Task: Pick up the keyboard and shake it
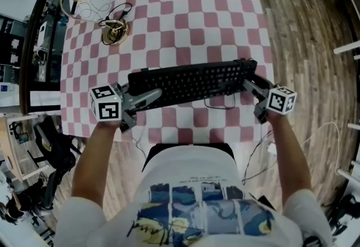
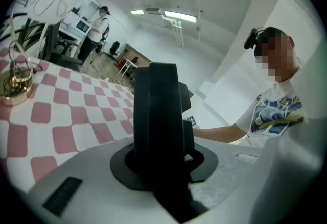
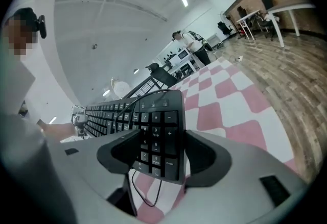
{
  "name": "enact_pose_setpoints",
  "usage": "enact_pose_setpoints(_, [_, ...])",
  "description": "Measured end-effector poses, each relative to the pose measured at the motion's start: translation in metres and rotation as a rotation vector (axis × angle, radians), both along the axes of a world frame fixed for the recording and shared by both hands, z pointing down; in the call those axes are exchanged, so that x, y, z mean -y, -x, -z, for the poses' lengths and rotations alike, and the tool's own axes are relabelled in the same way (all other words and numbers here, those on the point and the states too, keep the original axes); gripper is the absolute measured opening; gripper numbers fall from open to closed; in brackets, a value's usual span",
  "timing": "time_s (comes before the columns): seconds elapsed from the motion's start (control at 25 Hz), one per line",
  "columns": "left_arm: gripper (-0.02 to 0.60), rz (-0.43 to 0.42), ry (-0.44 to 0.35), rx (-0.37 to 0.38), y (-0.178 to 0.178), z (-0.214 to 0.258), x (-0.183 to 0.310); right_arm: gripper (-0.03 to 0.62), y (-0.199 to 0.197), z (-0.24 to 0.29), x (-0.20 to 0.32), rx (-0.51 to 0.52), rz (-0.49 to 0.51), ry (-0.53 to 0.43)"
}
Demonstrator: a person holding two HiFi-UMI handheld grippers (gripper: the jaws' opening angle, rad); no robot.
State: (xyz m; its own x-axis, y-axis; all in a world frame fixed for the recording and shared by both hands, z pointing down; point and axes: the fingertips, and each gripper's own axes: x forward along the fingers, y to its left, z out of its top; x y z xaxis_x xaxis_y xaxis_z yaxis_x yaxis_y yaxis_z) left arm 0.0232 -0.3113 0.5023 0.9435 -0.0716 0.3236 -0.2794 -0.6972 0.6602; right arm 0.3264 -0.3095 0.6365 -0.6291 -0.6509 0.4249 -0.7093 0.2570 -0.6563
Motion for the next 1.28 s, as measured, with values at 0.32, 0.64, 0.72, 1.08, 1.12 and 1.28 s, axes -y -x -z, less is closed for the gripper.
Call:
enact_pose_setpoints(0.32, [0.094,-0.015,-0.34,0.043,-0.003,0.071,-0.011,0.257,0.001,0.056,0.016,-0.096,0.019,-0.143])
enact_pose_setpoints(0.64, [0.094,-0.016,-0.576,0.081,0.003,0.118,-0.021,0.242,0.01,0.089,0.023,-0.215,0.049,-0.207])
enact_pose_setpoints(0.72, [0.094,-0.01,-0.631,0.094,0.006,0.127,-0.022,0.233,0.013,0.094,0.023,-0.241,0.05,-0.21])
enact_pose_setpoints(1.08, [0.094,-0.007,-0.824,0.198,0.016,0.157,-0.027,0.118,0.026,0.11,0.006,-0.365,0.055,-0.232])
enact_pose_setpoints(1.12, [0.094,-0.006,-0.841,0.201,0.017,0.16,-0.027,0.113,0.028,0.111,0.003,-0.369,0.052,-0.231])
enact_pose_setpoints(1.28, [0.094,-0.001,-0.885,0.211,0.022,0.174,-0.028,0.094,0.041,0.117,-0.011,-0.375,0.046,-0.224])
